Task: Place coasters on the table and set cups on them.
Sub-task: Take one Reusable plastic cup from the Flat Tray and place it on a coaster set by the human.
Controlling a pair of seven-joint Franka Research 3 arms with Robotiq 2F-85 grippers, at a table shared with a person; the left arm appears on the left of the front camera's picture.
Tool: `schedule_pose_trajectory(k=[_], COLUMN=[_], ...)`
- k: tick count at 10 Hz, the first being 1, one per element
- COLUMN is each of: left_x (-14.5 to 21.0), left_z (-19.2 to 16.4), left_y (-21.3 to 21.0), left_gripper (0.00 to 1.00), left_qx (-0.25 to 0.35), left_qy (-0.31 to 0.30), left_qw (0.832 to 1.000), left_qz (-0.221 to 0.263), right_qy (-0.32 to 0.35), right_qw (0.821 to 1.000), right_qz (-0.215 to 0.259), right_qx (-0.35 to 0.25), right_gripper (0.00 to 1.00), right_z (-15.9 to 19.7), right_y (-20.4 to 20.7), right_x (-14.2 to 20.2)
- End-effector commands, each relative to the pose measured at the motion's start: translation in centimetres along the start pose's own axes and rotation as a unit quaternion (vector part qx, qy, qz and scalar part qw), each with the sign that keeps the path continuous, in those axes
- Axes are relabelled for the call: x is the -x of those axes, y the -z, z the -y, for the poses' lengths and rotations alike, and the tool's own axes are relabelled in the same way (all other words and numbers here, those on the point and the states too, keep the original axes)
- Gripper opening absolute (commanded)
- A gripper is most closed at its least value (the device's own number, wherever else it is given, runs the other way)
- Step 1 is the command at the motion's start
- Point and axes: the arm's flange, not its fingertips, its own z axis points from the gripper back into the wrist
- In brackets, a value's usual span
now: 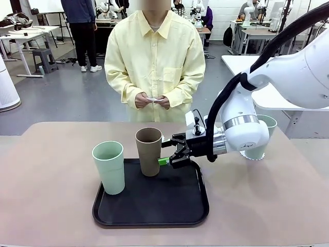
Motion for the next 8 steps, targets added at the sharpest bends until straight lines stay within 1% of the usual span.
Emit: schedule_pose_trajectory(k=[1, 8], left_x=[-0.1, -0.1], left_z=[0.0, 0.0], left_y=[0.0, 0.0], left_gripper=[1.0, 1.0], left_qx=[0.008, 0.008], left_qy=[0.006, 0.006], left_qw=[1.0, 1.0], left_qz=[0.003, 0.003], right_qy=[0.008, 0.004], right_qw=[1.0, 1.0], right_qz=[0.006, 0.009], right_qx=[-0.001, -0.019], right_gripper=[1.0, 1.0], right_z=[0.5, 1.1], right_y=[0.9, 2.9], right_x=[0.0, -0.3])
